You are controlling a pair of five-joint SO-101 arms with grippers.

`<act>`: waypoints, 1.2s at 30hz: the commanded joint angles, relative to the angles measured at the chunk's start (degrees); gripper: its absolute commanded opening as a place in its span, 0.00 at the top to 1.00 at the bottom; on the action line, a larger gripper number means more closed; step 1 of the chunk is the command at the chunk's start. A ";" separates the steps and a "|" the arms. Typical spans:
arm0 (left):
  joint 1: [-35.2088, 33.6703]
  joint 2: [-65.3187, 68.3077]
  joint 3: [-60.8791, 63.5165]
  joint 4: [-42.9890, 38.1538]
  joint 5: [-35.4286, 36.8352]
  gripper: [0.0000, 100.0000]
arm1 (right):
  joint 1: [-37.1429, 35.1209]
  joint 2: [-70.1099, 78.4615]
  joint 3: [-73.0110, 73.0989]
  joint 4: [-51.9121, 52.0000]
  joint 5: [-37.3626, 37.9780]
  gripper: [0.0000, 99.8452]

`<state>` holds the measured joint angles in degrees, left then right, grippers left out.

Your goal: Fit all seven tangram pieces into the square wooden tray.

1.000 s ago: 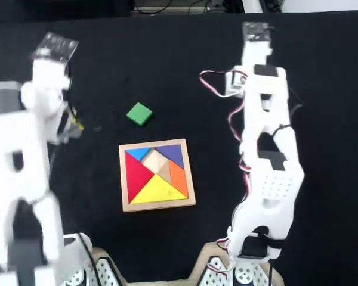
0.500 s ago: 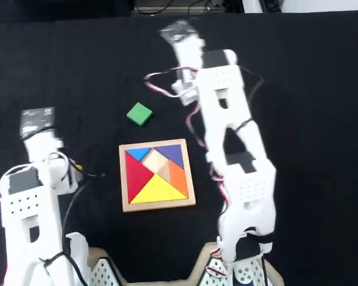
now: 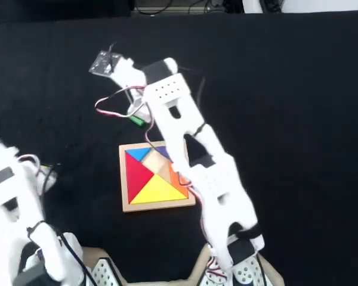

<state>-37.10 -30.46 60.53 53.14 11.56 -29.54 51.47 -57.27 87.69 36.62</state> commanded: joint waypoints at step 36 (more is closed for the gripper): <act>8.92 4.04 0.75 -5.36 -5.27 0.79 | -2.99 18.86 -19.21 2.29 -17.58 0.68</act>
<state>-28.84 -26.15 61.41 48.31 6.55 -31.56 71.08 -74.77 89.45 20.26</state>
